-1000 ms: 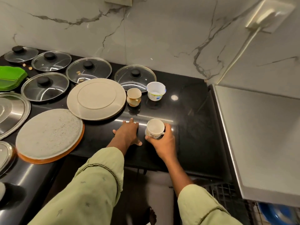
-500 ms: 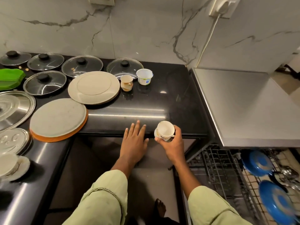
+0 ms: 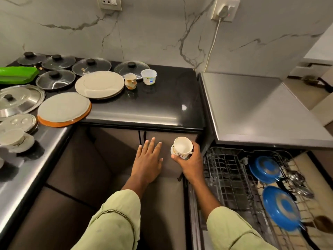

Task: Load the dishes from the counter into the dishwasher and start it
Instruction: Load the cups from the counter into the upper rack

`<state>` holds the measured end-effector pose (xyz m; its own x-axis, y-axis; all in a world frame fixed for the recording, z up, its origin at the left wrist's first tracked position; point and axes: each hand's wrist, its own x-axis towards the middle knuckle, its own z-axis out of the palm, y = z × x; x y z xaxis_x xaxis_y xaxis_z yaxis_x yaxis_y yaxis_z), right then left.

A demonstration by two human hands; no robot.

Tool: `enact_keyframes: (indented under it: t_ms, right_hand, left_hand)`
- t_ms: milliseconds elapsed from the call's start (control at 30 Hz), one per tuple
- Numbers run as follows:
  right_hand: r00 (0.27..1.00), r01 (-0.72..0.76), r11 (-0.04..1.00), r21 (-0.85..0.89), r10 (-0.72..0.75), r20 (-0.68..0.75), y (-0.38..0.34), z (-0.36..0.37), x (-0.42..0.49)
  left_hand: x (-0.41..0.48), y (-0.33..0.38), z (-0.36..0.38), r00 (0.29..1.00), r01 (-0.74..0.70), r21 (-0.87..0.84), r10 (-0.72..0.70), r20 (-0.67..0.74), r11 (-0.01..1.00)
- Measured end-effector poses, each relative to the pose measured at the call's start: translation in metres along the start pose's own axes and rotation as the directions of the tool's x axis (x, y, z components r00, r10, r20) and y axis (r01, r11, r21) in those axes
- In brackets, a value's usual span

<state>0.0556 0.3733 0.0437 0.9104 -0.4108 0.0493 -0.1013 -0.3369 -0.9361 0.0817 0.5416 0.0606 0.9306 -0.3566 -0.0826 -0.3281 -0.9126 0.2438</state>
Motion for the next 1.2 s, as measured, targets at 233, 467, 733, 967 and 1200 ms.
enact_keyframes:
  t_ms: [233,467,733,967,1200]
  right_hand:
    - [0.998,-0.055,0.998,-0.023,0.056,0.015,0.038,-0.079,-0.051]
    - [0.992,-0.122,0.992,-0.038,0.121,-0.024,0.059,-0.15,-0.086]
    - [0.977,-0.2,0.977,-0.077,0.193,-0.094,0.079,-0.201,-0.119]
    - [0.96,-0.244,0.968,-0.052,0.234,-0.151,0.101,-0.244,-0.131]
    - [0.96,-0.264,0.964,-0.028,0.259,-0.107,0.128,-0.276,-0.096]
  left_hand:
    - [-0.057,0.082,0.039,0.996,-0.011,0.012,0.01,0.087,1.0]
    - [-0.08,0.143,0.053,0.985,-0.099,0.05,0.091,0.148,0.994]
    - [-0.088,0.193,0.071,0.971,-0.179,0.033,0.171,0.167,0.983]
    - [-0.093,0.233,0.085,0.956,-0.225,0.018,0.217,0.2,0.974]
    - [-0.049,0.265,0.098,0.958,-0.169,0.039,0.155,0.243,0.985]
